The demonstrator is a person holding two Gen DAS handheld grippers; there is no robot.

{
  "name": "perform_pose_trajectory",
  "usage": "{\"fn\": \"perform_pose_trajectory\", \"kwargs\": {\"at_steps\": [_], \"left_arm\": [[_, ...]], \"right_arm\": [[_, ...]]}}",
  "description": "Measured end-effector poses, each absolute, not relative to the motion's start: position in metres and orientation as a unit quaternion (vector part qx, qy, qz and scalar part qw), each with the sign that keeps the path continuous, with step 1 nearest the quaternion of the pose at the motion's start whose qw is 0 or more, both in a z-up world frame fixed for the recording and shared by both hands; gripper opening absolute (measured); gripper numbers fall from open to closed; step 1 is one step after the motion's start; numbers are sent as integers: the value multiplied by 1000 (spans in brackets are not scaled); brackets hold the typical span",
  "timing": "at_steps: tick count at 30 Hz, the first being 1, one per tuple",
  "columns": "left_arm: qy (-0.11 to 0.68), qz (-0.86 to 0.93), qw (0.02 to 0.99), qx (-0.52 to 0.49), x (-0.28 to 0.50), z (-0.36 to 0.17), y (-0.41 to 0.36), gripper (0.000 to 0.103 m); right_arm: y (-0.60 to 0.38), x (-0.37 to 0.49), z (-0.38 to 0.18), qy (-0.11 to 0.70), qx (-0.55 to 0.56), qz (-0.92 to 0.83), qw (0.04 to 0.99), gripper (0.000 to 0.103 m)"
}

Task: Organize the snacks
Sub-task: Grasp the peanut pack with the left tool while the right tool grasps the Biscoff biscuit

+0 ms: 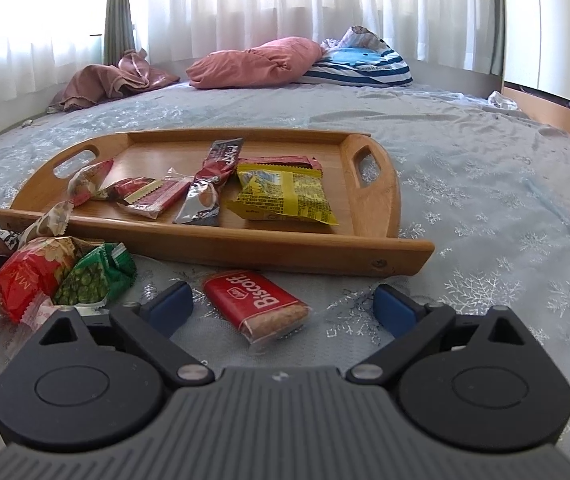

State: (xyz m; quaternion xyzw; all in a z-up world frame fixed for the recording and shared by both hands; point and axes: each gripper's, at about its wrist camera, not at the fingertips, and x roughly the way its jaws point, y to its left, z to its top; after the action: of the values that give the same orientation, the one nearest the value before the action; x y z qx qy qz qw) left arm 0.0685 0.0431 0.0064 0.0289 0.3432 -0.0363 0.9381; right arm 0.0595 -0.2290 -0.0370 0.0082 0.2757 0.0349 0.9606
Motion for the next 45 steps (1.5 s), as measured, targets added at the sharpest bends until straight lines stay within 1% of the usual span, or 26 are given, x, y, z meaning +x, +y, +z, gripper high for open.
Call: {"fn": "perform_pose_trajectory", "kwargs": {"at_steps": [2, 3, 8, 10, 14, 16, 28, 32, 37, 40, 42, 43, 45], "left_arm": [[343, -40, 938, 30, 67, 8, 42, 51], [344, -41, 937, 31, 66, 9, 42, 50], [348, -47, 936, 34, 64, 12, 42, 48], [349, -49, 935, 33, 63, 13, 43, 47], [352, -50, 934, 26, 61, 15, 46, 47], [352, -48, 935, 24, 60, 16, 47, 47], [326, -41, 944, 26, 50, 34, 47, 45], [325, -40, 945, 21, 48, 37, 49, 43], [323, -40, 946, 13, 44, 41, 51, 39], [321, -40, 946, 10, 43, 44, 52, 34], [320, -38, 947, 9, 42, 45, 52, 8], [320, -36, 947, 9, 42, 46, 53, 4], [321, -37, 946, 4, 43, 46, 54, 5]], "right_arm": [[-228, 58, -36, 273, 6, 38, 961, 92], [-228, 57, -36, 271, 5, 42, 961, 89], [-224, 53, -32, 272, -4, 62, 960, 76], [-224, 52, -30, 272, -4, 69, 960, 69], [-222, 50, -28, 271, -7, 70, 960, 61], [-221, 48, -26, 270, -7, 66, 961, 55], [-206, 34, -13, 252, -31, 70, 965, 40], [-204, 30, -8, 247, -26, 71, 966, 40], [-205, 25, -4, 243, -22, 71, 967, 39], [-205, 21, -1, 238, -21, 70, 968, 39], [-205, 19, 2, 234, -18, 70, 969, 39], [-206, 18, 3, 233, -16, 69, 970, 39], [-207, 16, 5, 229, -12, 69, 971, 39]]}}
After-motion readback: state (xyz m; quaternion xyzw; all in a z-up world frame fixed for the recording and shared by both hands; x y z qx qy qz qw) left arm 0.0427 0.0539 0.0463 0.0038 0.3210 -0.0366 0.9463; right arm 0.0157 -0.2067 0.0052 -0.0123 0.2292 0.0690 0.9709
